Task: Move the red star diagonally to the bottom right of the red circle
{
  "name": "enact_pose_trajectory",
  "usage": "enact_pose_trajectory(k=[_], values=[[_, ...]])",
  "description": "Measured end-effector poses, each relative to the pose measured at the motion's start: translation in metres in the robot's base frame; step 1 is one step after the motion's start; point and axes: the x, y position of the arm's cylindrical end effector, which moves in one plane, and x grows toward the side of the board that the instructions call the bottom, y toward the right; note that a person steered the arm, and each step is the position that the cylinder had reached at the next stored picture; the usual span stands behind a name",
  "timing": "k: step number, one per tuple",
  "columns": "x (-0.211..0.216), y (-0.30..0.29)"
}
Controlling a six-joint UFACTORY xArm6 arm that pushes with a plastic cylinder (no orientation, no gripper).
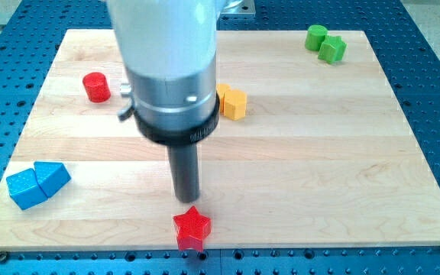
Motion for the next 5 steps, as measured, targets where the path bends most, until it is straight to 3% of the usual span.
enact_pose_trajectory(k=[1,2,3,5], values=[[-0.008,0.009],[0.015,0.125],[0.070,0.127],[0.070,0.118]])
